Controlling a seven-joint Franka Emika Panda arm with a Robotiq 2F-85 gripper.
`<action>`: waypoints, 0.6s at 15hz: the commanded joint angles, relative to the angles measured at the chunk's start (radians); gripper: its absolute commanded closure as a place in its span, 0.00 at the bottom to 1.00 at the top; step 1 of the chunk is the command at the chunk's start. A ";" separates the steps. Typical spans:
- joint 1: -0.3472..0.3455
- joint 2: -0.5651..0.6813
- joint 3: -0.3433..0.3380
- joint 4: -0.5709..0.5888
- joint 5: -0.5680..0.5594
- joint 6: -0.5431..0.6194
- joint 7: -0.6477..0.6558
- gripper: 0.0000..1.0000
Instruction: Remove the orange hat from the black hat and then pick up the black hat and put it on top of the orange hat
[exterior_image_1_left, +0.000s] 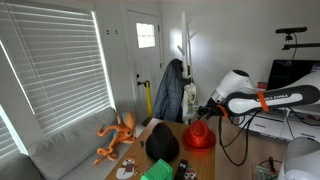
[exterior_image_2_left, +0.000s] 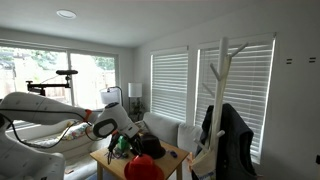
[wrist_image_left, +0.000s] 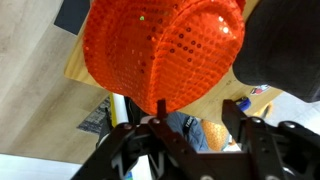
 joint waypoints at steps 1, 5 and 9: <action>0.007 0.058 0.022 0.040 0.067 0.058 -0.020 0.08; 0.032 0.164 0.045 0.121 0.117 0.086 -0.011 0.00; 0.064 0.298 0.064 0.235 0.169 0.055 0.019 0.00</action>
